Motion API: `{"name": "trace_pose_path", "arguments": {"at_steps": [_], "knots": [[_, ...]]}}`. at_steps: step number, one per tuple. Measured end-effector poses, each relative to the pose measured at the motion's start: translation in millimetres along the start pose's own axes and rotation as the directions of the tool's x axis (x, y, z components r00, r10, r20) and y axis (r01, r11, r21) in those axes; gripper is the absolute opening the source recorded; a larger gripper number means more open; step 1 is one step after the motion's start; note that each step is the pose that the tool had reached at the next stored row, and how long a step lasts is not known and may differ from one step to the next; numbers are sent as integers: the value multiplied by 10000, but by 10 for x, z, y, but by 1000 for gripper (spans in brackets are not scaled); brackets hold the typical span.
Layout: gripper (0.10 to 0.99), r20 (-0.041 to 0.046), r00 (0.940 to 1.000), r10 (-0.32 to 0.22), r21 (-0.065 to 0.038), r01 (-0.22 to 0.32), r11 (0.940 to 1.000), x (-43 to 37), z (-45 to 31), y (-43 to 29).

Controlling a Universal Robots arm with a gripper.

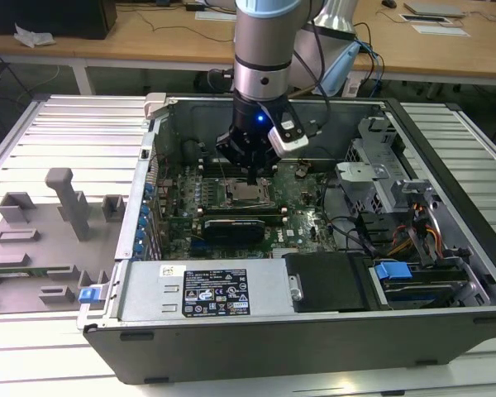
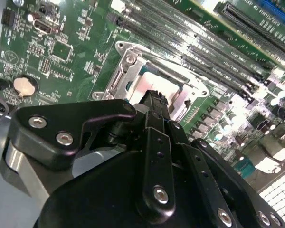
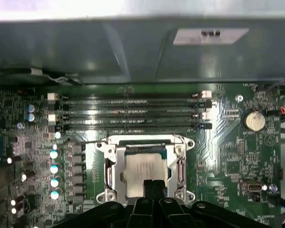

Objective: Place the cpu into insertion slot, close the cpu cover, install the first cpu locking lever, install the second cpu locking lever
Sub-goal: 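Close the cpu cover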

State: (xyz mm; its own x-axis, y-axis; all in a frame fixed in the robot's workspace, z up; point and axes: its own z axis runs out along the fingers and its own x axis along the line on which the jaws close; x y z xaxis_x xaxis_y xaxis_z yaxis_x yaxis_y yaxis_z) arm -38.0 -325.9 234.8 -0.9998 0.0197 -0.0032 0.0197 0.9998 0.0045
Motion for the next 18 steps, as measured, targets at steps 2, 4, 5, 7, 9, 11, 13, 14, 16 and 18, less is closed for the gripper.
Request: {"name": "trace_pose_path", "arguments": {"at_steps": [2, 4, 5, 7, 9, 11, 13, 14, 16, 18], "knots": [[106, 0, 10000, 1, -12, -1, 10000, 0, 1, 0], [106, -3, 10000, 0, -186, 0, 9998, 0, 2, -4], [106, -3, 10000, 2, -187, -2, 9998, 1, 3, -5], [106, -4, 10000, 0, -185, 0, 9998, 21, 7, -8], [106, -1, 10000, 1, -186, -1, 9998, 64, 12, -9], [106, 2, 10000, 0, -185, 0, 9998, 122, 21, -11], [106, 1, 10000, 1, -185, -1, 9998, 158, 37, -13], [106, 2, 10000, 0, -186, 0, 9998, 163, 48, -14], [106, 0, 10000, 0, -184, 0, 9998, 184, 60, -17], [106, 2, 10000, 0, -186, 0, 9998, 219, 67, -17]]}}
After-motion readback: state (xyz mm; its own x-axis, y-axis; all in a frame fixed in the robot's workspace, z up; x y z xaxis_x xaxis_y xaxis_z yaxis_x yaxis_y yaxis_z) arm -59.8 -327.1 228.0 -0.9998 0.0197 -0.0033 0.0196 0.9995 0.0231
